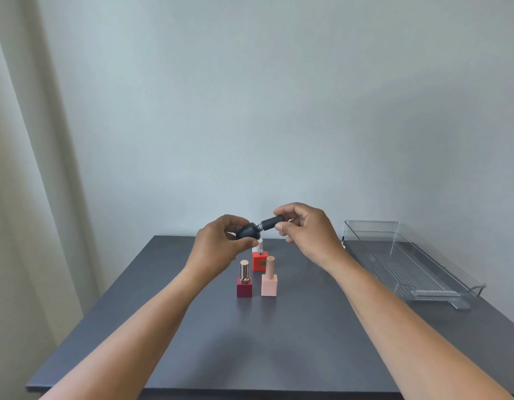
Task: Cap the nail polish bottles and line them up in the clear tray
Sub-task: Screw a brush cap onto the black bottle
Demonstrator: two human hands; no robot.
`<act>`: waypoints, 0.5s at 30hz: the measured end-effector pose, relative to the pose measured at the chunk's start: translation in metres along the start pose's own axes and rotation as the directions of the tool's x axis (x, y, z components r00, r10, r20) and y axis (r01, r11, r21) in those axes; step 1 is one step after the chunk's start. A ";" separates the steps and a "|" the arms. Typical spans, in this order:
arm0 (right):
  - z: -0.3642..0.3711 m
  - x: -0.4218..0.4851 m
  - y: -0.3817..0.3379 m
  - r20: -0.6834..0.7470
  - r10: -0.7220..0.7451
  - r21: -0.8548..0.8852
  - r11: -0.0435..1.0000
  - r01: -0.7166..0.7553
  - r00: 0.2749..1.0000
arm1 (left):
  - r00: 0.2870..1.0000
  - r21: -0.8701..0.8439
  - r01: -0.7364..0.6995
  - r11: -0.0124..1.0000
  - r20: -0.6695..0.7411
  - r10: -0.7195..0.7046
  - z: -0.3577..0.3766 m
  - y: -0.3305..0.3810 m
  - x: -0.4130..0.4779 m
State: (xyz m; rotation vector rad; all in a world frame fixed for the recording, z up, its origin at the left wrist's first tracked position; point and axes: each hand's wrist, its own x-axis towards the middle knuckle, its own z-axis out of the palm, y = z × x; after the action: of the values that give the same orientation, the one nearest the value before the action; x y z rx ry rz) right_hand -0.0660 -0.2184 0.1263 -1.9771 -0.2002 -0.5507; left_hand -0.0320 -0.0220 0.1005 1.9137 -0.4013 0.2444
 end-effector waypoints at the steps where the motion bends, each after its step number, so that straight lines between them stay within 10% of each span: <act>1: -0.001 0.000 0.000 0.009 0.004 -0.013 1.000 -0.004 1.000 | 1.000 -0.001 -0.004 1.000 0.006 0.004 0.000 0.000 0.000; 15: -0.005 -0.003 -0.005 -0.016 0.011 -0.297 0.955 -0.015 1.000 | 0.998 -0.005 -0.060 0.998 0.037 0.060 0.003 0.003 -0.006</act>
State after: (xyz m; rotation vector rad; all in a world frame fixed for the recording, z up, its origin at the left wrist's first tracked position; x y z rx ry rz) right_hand -0.0715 -0.2207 0.1307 -2.2636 -0.0987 -0.6144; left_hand -0.0383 -0.0247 0.0999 1.9067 -0.4837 0.2476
